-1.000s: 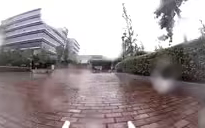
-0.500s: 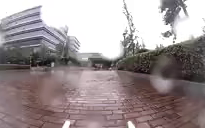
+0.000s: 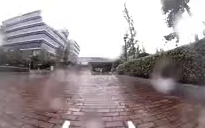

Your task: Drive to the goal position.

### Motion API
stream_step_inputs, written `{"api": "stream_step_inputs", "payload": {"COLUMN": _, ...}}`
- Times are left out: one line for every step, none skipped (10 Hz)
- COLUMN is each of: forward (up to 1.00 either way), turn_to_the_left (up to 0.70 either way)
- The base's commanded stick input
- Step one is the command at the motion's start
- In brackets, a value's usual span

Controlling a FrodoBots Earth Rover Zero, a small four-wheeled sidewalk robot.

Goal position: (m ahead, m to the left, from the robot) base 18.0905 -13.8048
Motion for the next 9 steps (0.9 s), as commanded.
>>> {"api": "stream_step_inputs", "payload": {"forward": 0.7, "turn_to_the_left": 0.0}}
{"api": "stream_step_inputs", "payload": {"forward": 0.7, "turn_to_the_left": 0.0}}
{"api": "stream_step_inputs", "payload": {"forward": 0.7, "turn_to_the_left": 0.0}}
{"api": "stream_step_inputs", "payload": {"forward": 0.7, "turn_to_the_left": 0.0}}
{"api": "stream_step_inputs", "payload": {"forward": 0.7, "turn_to_the_left": 0.0}}
{"api": "stream_step_inputs", "payload": {"forward": 0.7, "turn_to_the_left": 0.0}}
{"api": "stream_step_inputs", "payload": {"forward": 0.7, "turn_to_the_left": 0.0}}
{"api": "stream_step_inputs", "payload": {"forward": 0.7, "turn_to_the_left": 0.0}}
{"api": "stream_step_inputs", "payload": {"forward": 0.7, "turn_to_the_left": 0.0}}
